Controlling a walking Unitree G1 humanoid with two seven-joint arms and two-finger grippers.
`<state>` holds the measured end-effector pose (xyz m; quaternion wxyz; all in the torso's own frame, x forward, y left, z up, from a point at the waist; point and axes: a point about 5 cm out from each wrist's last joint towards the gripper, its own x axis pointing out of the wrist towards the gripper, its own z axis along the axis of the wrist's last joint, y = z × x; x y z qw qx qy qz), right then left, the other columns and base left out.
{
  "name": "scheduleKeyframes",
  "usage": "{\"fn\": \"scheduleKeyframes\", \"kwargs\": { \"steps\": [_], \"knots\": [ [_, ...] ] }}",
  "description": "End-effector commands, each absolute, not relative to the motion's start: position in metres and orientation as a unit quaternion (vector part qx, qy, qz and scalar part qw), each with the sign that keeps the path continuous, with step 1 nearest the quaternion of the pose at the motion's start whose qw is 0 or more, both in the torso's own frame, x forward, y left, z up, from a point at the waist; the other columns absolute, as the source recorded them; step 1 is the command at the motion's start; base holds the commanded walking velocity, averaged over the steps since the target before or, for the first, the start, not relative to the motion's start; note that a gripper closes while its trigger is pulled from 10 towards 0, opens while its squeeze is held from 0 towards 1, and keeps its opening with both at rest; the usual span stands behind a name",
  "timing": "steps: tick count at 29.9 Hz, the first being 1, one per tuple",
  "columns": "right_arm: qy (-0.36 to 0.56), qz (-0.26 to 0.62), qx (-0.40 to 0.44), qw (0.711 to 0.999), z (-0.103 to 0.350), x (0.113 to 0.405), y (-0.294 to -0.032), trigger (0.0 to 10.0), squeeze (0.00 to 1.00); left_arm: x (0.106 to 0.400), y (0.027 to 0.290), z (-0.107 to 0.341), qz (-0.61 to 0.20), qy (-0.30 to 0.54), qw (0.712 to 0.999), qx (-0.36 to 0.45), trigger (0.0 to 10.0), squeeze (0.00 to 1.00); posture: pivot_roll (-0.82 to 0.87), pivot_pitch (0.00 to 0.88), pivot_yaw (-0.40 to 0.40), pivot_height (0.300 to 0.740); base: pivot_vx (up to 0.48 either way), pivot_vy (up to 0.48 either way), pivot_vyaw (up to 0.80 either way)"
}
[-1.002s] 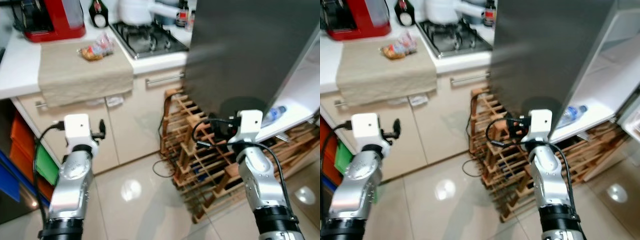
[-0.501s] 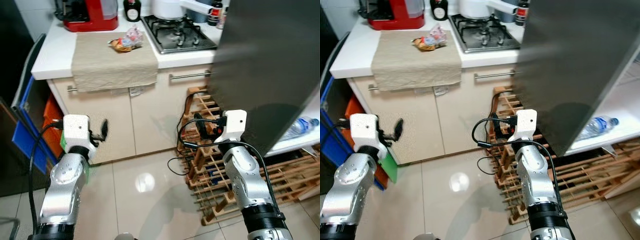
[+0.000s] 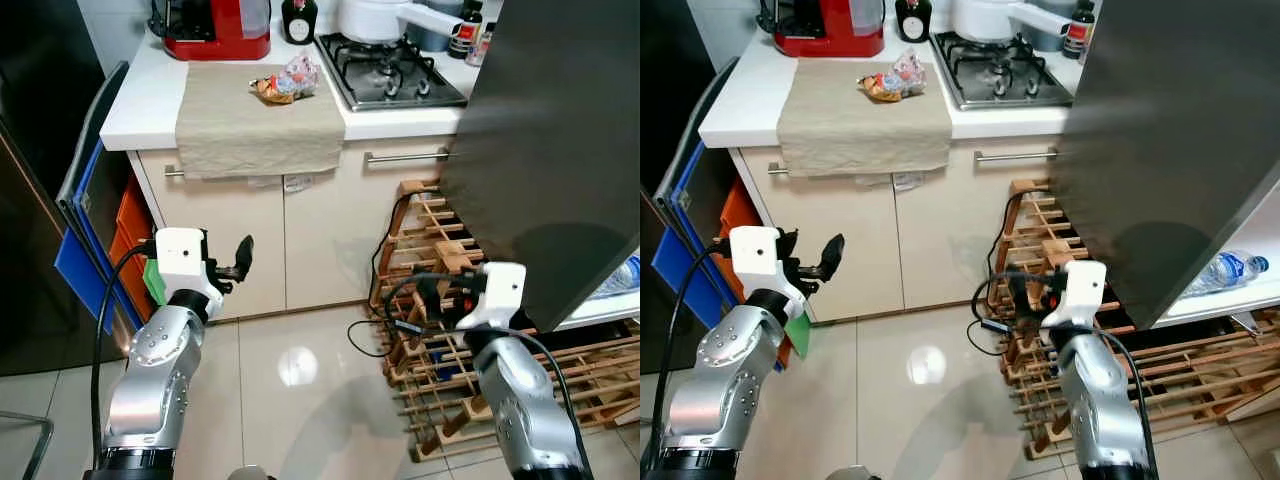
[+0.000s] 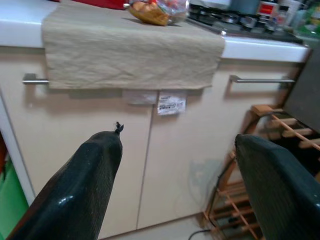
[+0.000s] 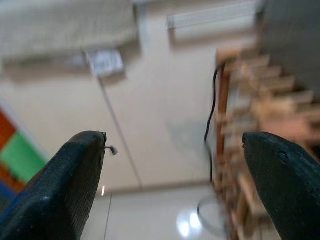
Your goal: Restocking fridge
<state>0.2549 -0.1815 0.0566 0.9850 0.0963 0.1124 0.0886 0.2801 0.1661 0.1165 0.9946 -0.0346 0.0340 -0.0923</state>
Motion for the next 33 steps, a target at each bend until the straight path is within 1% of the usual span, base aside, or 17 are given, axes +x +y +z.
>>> {"fn": "scheduleKeyframes", "kwargs": {
  "steps": [1, 4, 6, 8, 11, 16, 25, 28, 31, 33],
  "knots": [
    [0.117, 0.094, 0.093, 0.984, 0.058, 0.256, -0.181, 10.0, 0.00, 0.281, 0.163, 0.116, -0.106, 0.046, 0.993, -0.036, 10.0, 0.00, 0.03, 0.000, -0.017, 0.740, 0.000, 0.000, 0.43],
    [0.101, 0.087, 0.082, 0.988, 0.064, 0.263, -0.183, 10.0, 0.00, 0.284, 0.162, 0.113, -0.104, 0.055, 0.992, -0.037, 10.0, 0.00, 0.02, 0.000, -0.014, 0.740, 0.000, 0.000, 0.44],
    [0.108, 0.076, 0.056, 0.990, 0.066, 0.271, -0.184, 10.0, 0.00, 0.287, 0.160, 0.116, -0.099, 0.044, 0.994, -0.033, 10.0, 0.00, 0.02, 0.000, -0.012, 0.740, 0.000, 0.000, 0.00],
    [0.082, 0.089, 0.058, 0.991, 0.075, 0.278, -0.181, 10.0, 0.00, 0.292, 0.163, 0.124, -0.080, 0.023, 0.996, -0.026, 10.0, 0.00, 0.02, 0.000, -0.010, 0.740, 0.000, 0.000, 0.00],
    [0.051, 0.094, 0.035, 0.994, 0.089, 0.289, -0.175, 10.0, 0.00, 0.300, 0.168, 0.134, -0.044, 0.003, 0.999, -0.015, 10.0, 0.00, 0.02, 0.000, -0.009, 0.740, 0.480, 0.000, 0.43],
    [0.010, 0.113, 0.040, 0.993, 0.108, 0.299, -0.162, 10.0, 0.00, 0.304, 0.165, 0.155, -0.049, -0.049, 0.997, 0.027, 10.0, 0.00, 0.03, 0.000, -0.003, 0.740, 0.480, 0.000, 0.00],
    [0.002, 0.122, 0.047, 0.991, 0.108, 0.301, -0.151, 10.0, 0.00, 0.308, 0.161, 0.163, -0.055, -0.067, 0.995, 0.040, 10.0, 0.00, 0.03, 0.000, 0.004, 0.740, 0.480, 0.000, 0.00],
    [-0.007, 0.134, 0.040, 0.990, 0.111, 0.300, -0.143, 10.0, 0.00, 0.310, 0.162, 0.167, -0.049, -0.076, 0.995, 0.040, 10.0, 0.00, 0.02, 0.000, 0.007, 0.740, 0.480, 0.000, 0.00],
    [-0.013, 0.134, 0.041, 0.990, 0.112, 0.299, -0.143, 10.0, 0.00, 0.310, 0.163, 0.169, -0.041, -0.083, 0.995, 0.038, 10.0, 0.00, 0.02, 0.000, 0.007, 0.740, 0.480, 0.000, 0.00],
    [-0.028, 0.130, 0.045, 0.990, 0.116, 0.299, -0.145, 10.0, 0.00, 0.310, 0.164, 0.170, -0.036, -0.088, 0.995, 0.040, 10.0, 0.00, 0.02, 0.000, 0.008, 0.740, 0.480, 0.000, 0.64]
  ]
}}
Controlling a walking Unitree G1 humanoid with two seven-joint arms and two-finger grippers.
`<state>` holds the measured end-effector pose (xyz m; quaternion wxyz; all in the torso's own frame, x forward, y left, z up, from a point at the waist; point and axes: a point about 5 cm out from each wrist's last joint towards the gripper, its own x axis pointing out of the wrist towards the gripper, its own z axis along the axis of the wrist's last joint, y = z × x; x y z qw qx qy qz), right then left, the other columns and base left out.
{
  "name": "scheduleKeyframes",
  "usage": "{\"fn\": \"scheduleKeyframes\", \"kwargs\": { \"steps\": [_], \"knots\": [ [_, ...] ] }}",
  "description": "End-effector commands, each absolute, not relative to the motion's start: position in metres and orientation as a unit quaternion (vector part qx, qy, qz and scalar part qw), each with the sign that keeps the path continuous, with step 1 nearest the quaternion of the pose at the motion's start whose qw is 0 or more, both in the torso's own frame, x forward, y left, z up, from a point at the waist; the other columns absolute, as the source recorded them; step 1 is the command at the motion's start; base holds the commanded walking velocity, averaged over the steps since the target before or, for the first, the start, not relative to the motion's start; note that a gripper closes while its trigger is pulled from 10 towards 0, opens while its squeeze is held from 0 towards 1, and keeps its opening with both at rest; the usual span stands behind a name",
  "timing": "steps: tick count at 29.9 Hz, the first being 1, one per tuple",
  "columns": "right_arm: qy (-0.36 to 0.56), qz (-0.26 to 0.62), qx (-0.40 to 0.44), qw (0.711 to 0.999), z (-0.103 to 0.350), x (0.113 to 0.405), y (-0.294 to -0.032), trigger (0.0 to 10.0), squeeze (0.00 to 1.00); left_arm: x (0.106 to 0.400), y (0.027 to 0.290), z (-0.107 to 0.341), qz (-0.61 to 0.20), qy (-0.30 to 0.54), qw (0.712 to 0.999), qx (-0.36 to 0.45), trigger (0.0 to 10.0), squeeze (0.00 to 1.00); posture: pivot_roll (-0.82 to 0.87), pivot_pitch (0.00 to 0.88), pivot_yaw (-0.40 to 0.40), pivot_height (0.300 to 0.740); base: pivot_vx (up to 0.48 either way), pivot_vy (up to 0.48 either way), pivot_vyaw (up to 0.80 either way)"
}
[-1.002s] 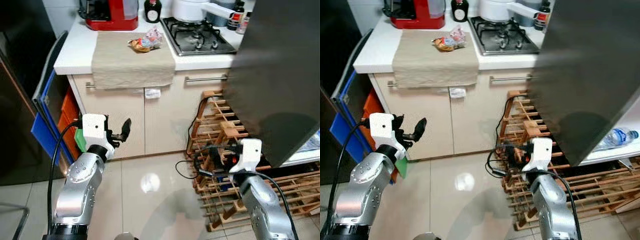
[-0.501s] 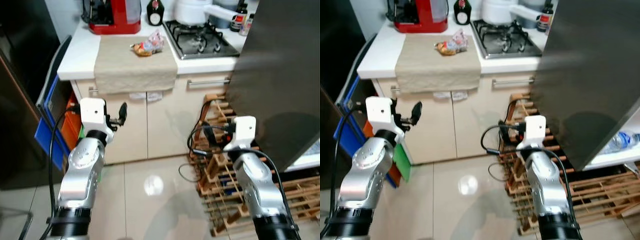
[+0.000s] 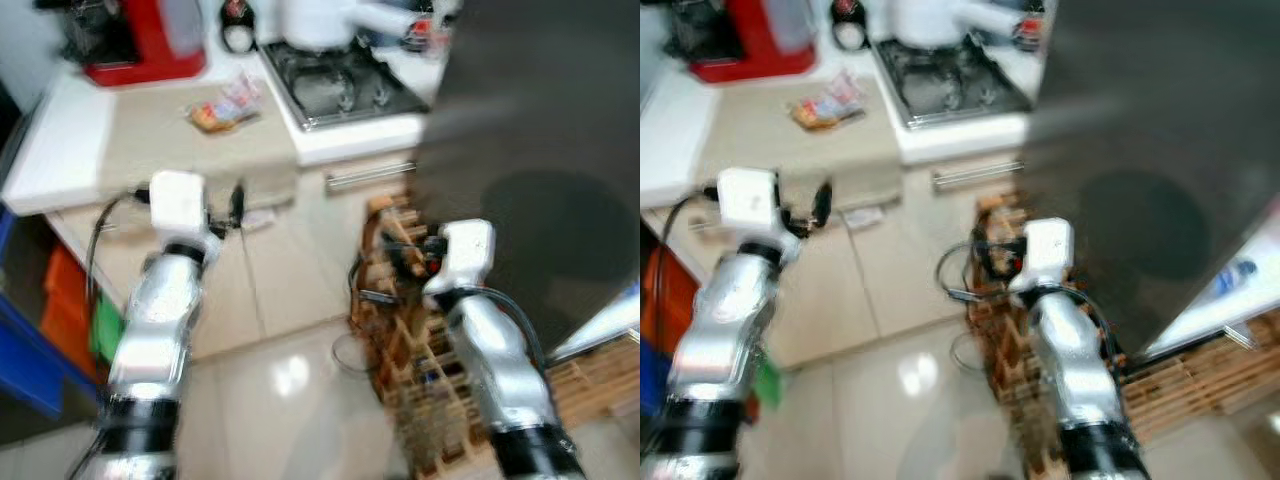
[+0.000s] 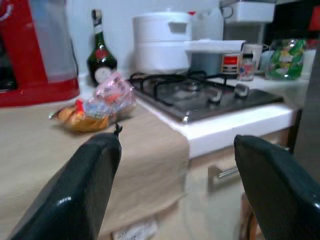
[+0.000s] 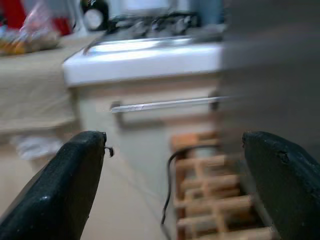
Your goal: Restocking fridge
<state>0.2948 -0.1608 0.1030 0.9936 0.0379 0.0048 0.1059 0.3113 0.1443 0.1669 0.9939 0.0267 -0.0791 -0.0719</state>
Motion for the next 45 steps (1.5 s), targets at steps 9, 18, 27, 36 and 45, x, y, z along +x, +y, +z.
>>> {"fn": "scheduleKeyframes", "kwargs": {
  "steps": [9, 18, 27, 36, 45],
  "knots": [
    [-0.038, 0.129, 0.038, 0.990, 0.121, 0.302, -0.145, 10.0, 0.00, 0.311, 0.161, 0.179, -0.041, -0.110, 0.991, 0.058, 10.0, 0.00, 0.03, 0.000, 0.012, 0.740, 0.480, 0.000, 0.57],
    [-0.041, 0.151, 0.024, 0.987, 0.120, 0.301, -0.136, 10.0, 0.00, 0.310, 0.164, 0.183, -0.026, -0.122, 0.991, 0.047, 10.0, 0.00, 0.03, 0.000, 0.018, 0.740, 0.480, 0.000, 0.55],
    [-0.048, 0.163, 0.026, 0.985, 0.126, 0.303, -0.130, 10.0, 0.00, 0.307, 0.165, 0.185, -0.013, -0.132, 0.990, 0.043, 10.0, 0.00, 0.04, 0.000, 0.011, 0.740, 0.107, 0.000, 0.52],
    [-0.073, 0.114, 0.025, 0.990, 0.135, 0.308, -0.145, 10.0, 0.00, 0.315, 0.152, 0.189, -0.073, -0.132, 0.986, 0.067, 10.0, 0.00, 0.03, 0.000, 0.006, 0.740, 0.000, 0.000, 0.28],
    [-0.073, 0.089, 0.012, 0.993, 0.136, 0.306, -0.148, 10.0, 0.00, 0.318, 0.150, 0.186, -0.084, -0.128, 0.986, 0.061, 10.0, 0.00, 0.02, 0.000, 0.013, 0.740, 0.000, 0.000, -0.36]
  ]
}}
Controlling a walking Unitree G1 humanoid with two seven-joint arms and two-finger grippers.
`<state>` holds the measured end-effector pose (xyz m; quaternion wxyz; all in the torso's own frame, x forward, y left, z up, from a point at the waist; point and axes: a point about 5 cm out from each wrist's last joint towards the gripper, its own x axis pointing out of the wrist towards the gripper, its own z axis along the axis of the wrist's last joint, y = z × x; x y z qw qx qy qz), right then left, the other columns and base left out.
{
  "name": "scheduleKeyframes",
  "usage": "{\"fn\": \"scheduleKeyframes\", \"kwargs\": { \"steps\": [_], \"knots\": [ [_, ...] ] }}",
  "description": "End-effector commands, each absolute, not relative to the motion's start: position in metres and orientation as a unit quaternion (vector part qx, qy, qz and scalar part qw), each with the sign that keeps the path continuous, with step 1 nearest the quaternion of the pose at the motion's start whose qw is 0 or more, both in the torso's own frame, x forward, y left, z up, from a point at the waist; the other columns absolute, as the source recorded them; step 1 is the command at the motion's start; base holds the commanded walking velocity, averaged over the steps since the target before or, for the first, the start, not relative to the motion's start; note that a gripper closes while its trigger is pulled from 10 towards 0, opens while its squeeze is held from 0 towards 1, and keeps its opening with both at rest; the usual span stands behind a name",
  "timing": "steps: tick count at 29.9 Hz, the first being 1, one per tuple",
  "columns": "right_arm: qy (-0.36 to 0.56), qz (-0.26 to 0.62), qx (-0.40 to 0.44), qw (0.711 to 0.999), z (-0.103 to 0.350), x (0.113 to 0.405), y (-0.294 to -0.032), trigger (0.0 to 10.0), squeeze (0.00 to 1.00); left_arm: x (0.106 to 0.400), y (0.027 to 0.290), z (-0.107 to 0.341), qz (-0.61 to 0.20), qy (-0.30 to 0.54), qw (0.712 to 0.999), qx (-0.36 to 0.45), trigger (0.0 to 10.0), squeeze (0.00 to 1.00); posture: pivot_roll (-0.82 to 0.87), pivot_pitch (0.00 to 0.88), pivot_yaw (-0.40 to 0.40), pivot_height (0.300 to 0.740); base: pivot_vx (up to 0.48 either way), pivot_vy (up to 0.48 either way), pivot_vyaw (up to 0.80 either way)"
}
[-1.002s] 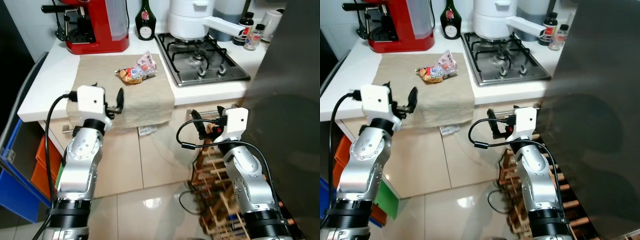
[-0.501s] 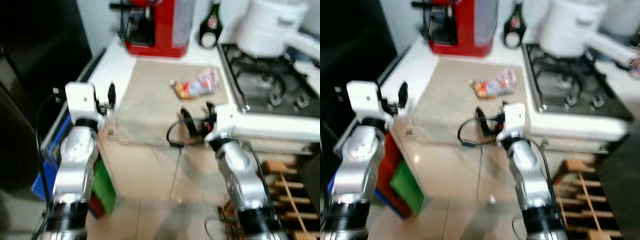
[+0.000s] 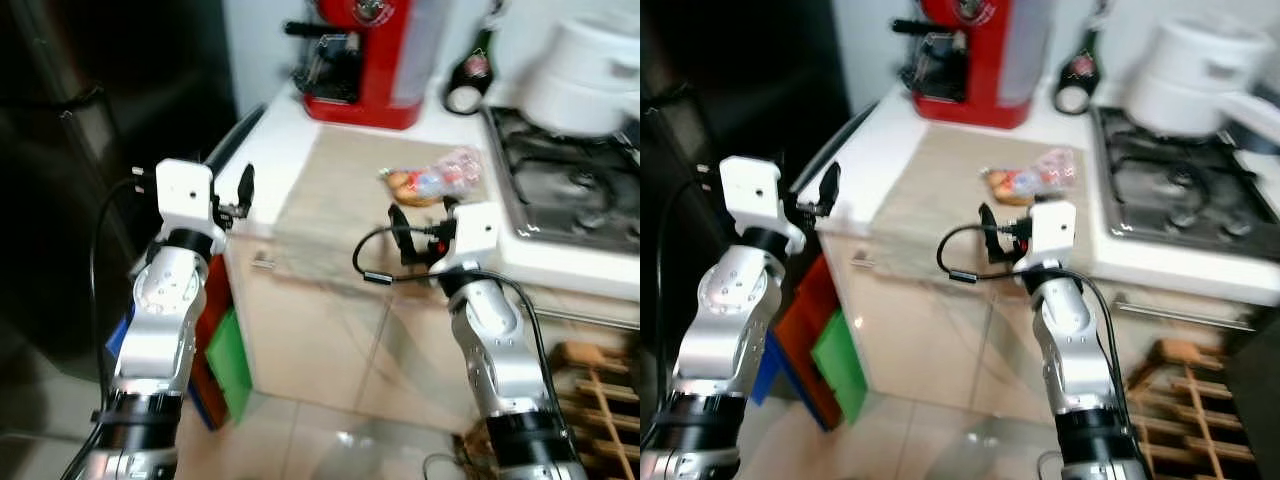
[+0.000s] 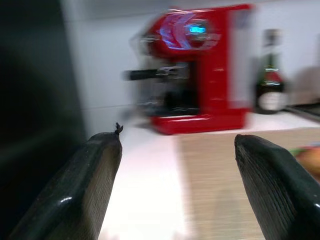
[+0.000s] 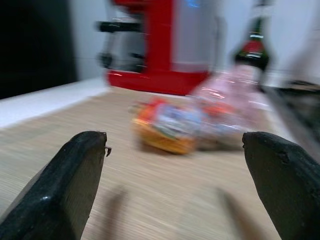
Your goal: Restocking fridge
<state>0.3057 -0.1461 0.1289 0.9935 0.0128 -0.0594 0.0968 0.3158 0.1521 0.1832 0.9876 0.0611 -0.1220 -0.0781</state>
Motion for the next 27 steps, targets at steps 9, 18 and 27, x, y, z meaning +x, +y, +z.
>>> {"fn": "scheduleKeyframes", "kwargs": {
  "steps": [9, 18, 27],
  "knots": [
    [-0.077, 0.095, 0.001, 0.993, 0.137, 0.306, -0.145, 10.0, 0.00, 0.330, 0.164, 0.184, -0.066, -0.095, 0.992, 0.045, 10.0, 0.00, 0.02, 0.000, 0.007, 0.740, 0.000, 0.000, 0.00],
    [-0.081, 0.096, -0.004, 0.992, 0.137, 0.298, -0.140, 10.0, 0.00, 0.388, 0.197, 0.216, -0.056, -0.054, 0.993, 0.087, 10.0, 0.00, -0.01, 0.000, 0.037, 0.740, 0.000, 0.000, -0.61],
    [-0.073, 0.082, 0.001, 0.994, 0.129, 0.261, -0.140, 10.0, 0.00, 0.418, 0.203, 0.267, -0.094, -0.002, 0.992, 0.089, 10.0, 0.00, -0.08, 0.000, 0.110, 0.740, 0.000, 0.000, -0.07]
  ]
}}
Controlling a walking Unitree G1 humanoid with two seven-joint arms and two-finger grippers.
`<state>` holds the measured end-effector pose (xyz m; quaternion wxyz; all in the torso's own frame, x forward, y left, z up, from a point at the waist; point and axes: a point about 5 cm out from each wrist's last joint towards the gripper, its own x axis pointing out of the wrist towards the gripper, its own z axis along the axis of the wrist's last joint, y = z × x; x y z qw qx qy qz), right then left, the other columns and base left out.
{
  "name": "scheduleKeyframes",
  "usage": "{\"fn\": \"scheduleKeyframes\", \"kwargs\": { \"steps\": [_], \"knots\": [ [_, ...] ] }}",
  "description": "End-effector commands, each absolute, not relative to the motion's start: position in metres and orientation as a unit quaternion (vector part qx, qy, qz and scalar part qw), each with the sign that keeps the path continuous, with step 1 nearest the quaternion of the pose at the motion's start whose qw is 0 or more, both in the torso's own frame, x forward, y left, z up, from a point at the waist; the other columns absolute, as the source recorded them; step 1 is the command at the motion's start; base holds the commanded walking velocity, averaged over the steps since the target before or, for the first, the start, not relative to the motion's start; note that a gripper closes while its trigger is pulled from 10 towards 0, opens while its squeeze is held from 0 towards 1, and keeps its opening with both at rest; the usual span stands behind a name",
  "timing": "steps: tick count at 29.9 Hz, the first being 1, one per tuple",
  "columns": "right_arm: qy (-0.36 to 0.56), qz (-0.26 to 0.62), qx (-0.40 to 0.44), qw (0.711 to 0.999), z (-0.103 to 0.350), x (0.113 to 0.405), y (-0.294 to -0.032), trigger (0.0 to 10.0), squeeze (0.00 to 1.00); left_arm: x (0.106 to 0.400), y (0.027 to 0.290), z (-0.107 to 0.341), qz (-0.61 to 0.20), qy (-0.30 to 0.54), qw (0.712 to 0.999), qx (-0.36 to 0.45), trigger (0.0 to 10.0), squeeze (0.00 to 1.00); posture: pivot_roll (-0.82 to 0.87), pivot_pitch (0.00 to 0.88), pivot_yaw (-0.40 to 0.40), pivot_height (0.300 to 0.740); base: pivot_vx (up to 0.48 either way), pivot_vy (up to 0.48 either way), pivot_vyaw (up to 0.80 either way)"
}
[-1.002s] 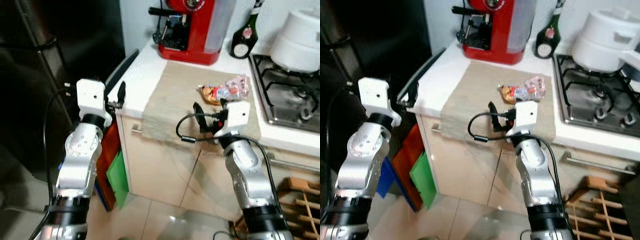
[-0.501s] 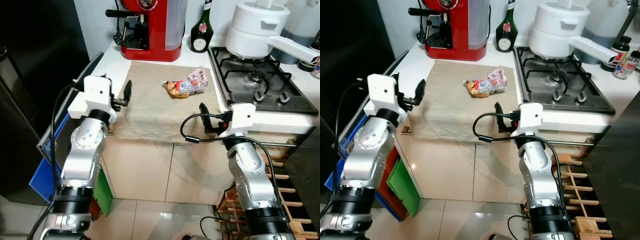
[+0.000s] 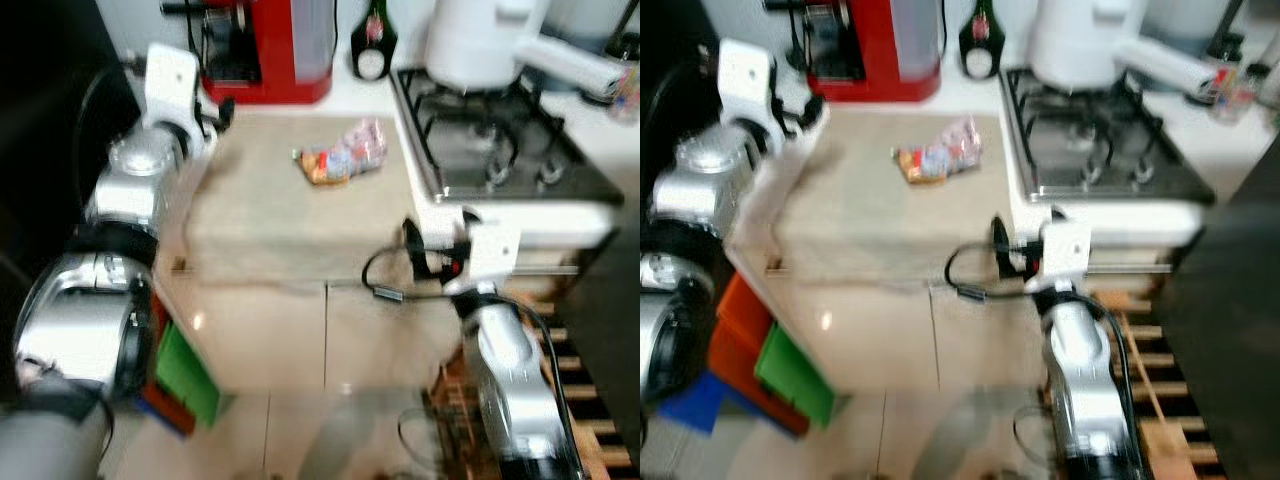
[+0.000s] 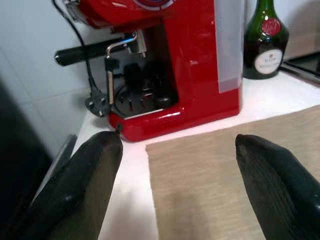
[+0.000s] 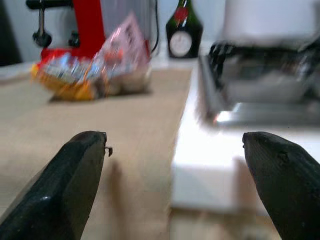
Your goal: Restocking fridge
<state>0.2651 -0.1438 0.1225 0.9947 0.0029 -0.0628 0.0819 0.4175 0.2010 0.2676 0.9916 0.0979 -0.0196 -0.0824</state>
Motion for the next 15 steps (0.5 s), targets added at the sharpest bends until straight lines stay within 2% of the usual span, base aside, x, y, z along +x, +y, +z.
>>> {"fn": "scheduleKeyframes", "kwargs": {
  "steps": [1, 5, 9, 15],
  "knots": [
    [-0.068, 0.078, 0.003, 0.995, 0.127, 0.256, -0.140, 10.0, 0.00, 0.419, 0.201, 0.269, -0.104, 0.002, 0.991, 0.084, 10.0, 0.00, -0.11, 0.000, 0.131, 0.740, 0.000, 0.000, 0.00],
    [-0.059, 0.061, 0.008, 0.996, 0.126, 0.242, -0.141, 10.0, 0.00, 0.421, 0.187, 0.273, -0.166, 0.020, 0.982, 0.082, 10.0, 0.00, -0.15, 0.000, 0.158, 0.740, 0.000, 0.000, 0.00],
    [-0.043, 0.038, 0.008, 0.998, 0.123, 0.223, -0.148, 10.0, 0.00, 0.419, 0.173, 0.276, -0.268, 0.041, 0.957, 0.102, 10.0, 0.00, -0.19, 0.008, 0.182, 0.740, 0.000, 0.000, 0.00],
    [-0.039, 0.035, 0.006, 0.999, 0.125, 0.218, -0.147, 10.0, 0.00, 0.417, 0.165, 0.279, -0.314, 0.047, 0.941, 0.121, 10.0, 0.00, -0.20, 0.017, 0.203, 0.740, 0.000, 0.000, 0.00]
  ]
}}
